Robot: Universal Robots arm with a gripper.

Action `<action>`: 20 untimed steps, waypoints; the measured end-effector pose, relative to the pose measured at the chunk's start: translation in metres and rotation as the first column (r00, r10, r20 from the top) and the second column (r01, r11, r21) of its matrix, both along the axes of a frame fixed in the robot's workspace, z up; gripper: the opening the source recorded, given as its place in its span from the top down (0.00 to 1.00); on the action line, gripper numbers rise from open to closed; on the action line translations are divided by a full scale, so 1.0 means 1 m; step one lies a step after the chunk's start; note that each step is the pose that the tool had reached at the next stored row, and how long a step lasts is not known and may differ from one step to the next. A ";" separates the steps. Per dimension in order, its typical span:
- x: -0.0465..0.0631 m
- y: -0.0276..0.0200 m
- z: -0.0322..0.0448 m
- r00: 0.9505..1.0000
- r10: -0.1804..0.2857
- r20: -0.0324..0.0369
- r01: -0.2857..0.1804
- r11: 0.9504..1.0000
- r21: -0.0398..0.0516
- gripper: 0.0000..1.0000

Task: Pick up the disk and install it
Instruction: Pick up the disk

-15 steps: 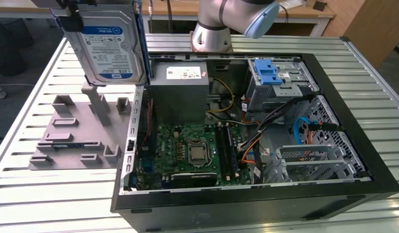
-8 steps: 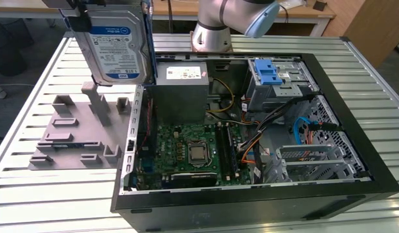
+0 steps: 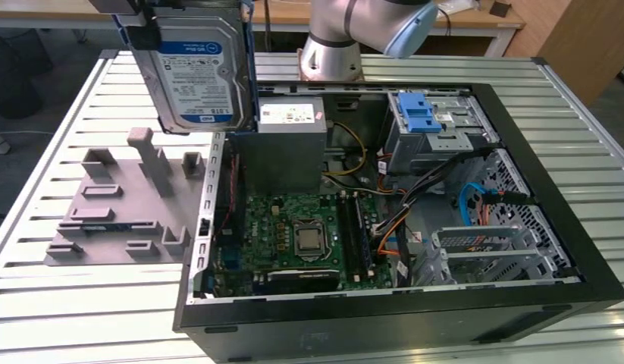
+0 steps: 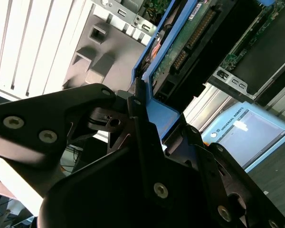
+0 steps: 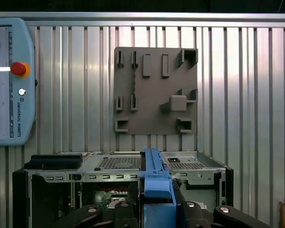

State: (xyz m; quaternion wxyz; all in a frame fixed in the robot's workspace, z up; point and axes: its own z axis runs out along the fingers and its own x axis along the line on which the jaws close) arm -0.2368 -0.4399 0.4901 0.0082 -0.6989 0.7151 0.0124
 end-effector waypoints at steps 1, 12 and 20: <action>0.002 0.0000 0.0000 1.000 0.000 0.000 0.000 1.000 0.000 0.64; 0.029 0.0000 -0.0003 1.000 0.000 0.000 0.000 1.000 0.000 0.64; 0.051 0.0000 -0.0007 1.000 0.000 0.000 0.000 1.000 0.000 0.64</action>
